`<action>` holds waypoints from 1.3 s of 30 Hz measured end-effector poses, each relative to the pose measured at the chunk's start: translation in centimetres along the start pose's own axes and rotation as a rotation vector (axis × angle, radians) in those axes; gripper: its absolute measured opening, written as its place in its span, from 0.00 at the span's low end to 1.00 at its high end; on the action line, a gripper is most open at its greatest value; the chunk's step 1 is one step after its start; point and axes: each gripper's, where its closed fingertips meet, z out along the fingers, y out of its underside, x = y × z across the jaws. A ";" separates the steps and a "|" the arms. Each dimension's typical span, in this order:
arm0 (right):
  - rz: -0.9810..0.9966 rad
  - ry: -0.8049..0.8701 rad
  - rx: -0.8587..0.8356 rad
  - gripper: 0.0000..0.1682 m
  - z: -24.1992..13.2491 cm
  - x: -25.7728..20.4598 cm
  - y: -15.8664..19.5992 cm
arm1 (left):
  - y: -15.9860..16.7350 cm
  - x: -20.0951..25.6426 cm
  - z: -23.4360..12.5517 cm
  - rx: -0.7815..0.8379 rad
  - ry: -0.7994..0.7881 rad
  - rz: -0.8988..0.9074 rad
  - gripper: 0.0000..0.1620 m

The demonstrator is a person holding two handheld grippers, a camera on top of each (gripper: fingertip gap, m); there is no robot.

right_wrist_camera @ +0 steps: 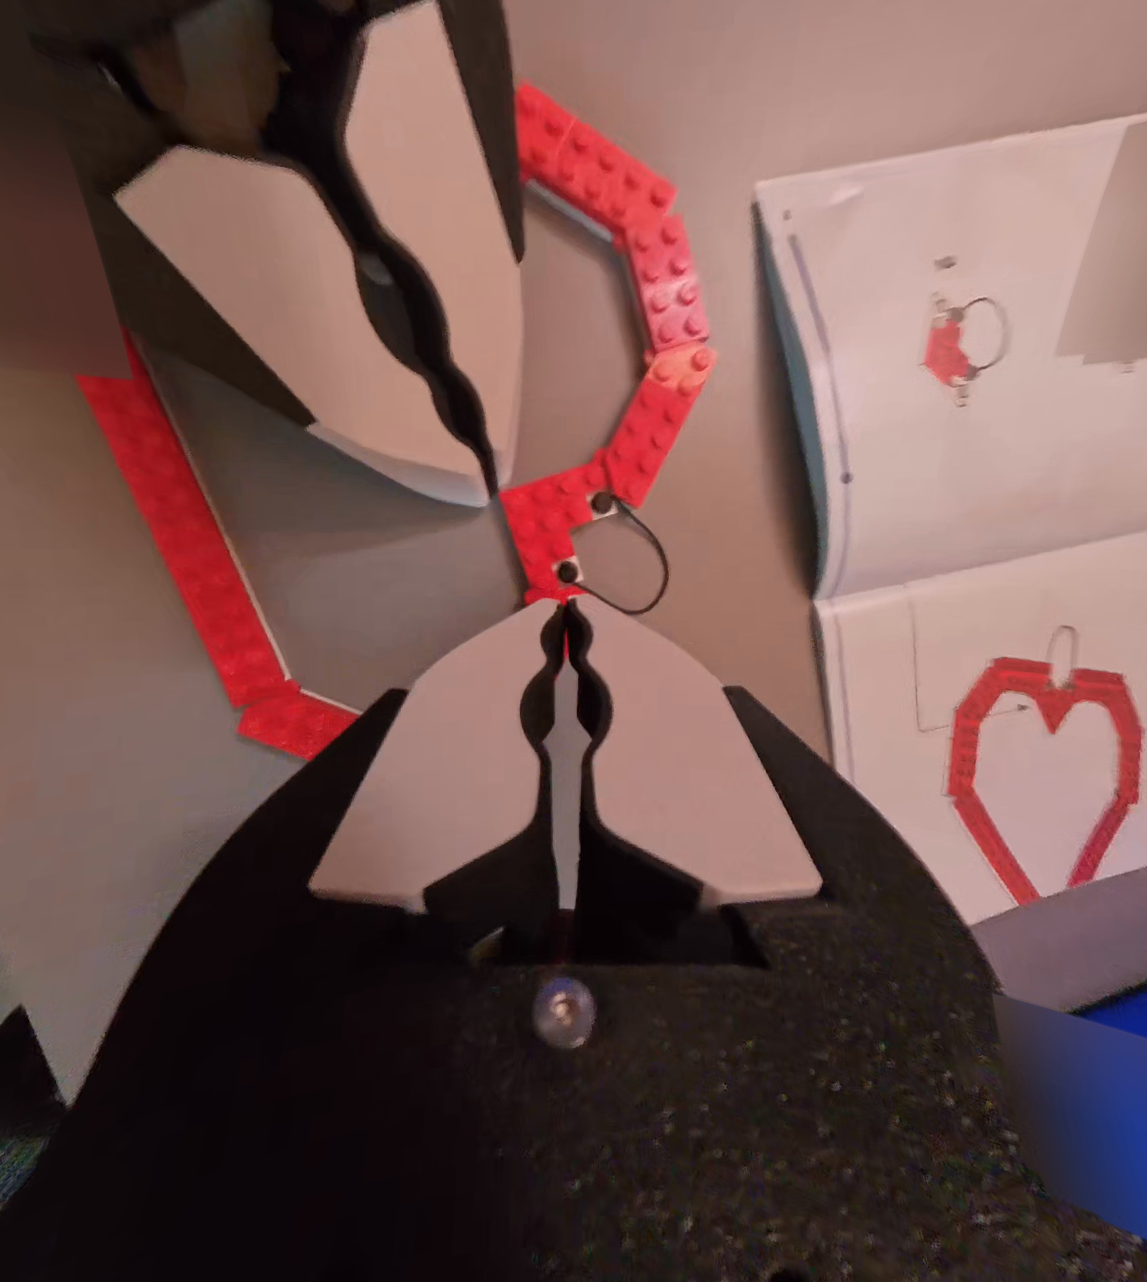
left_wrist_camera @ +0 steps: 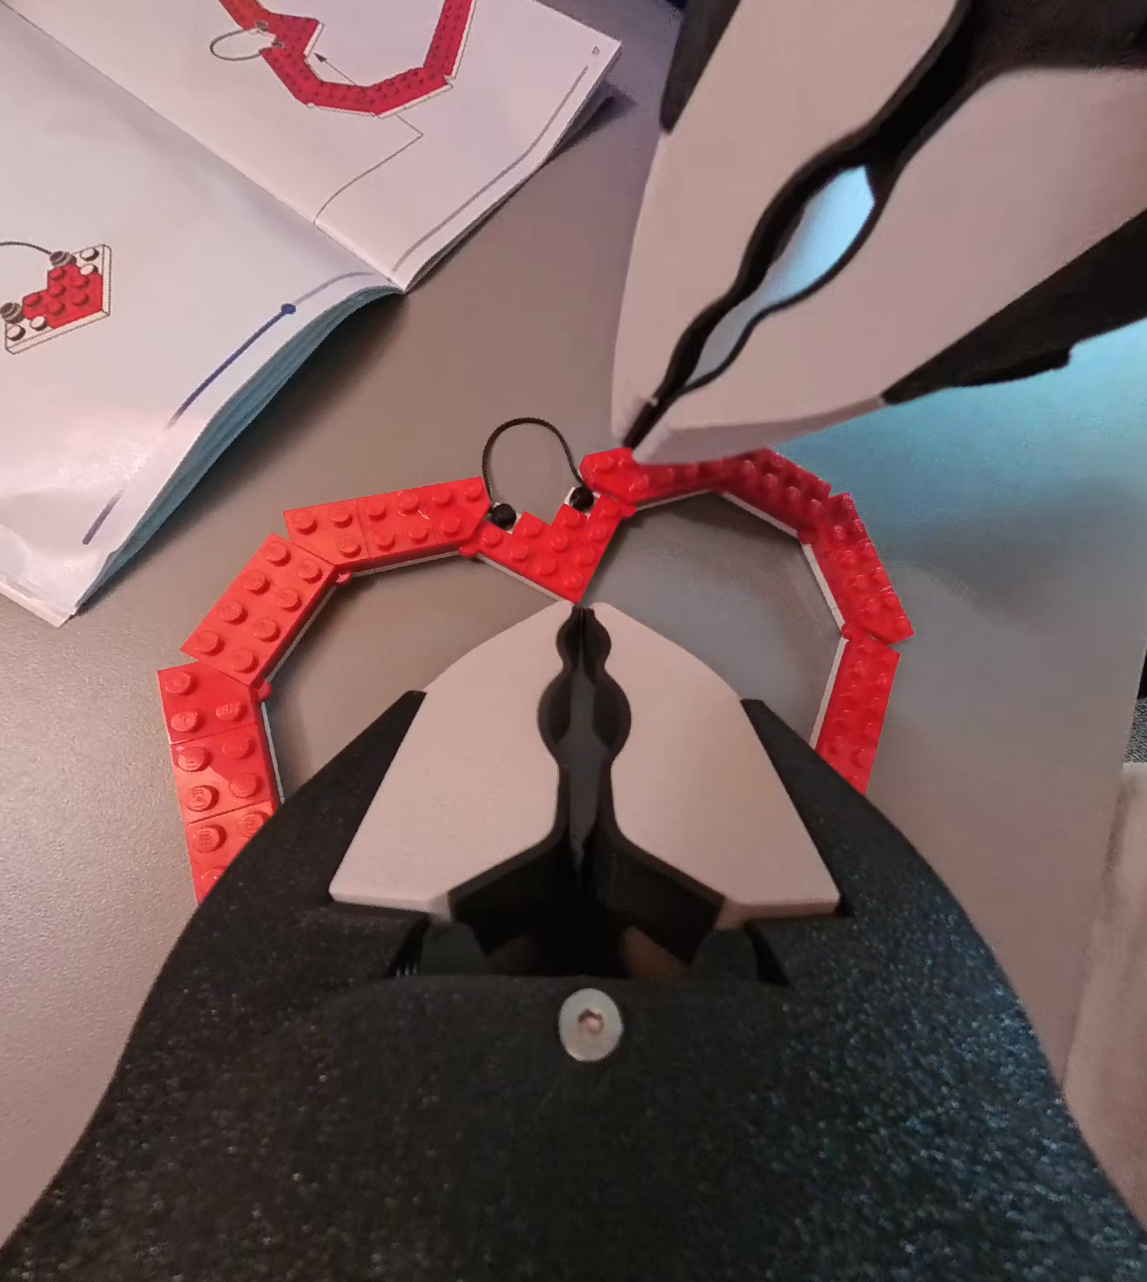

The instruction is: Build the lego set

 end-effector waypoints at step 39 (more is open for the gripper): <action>0.188 0.089 0.036 0.12 -0.2 0.0 0.5 | -4.2 -5.4 -4.4 0.026 -0.107 0.441 0.06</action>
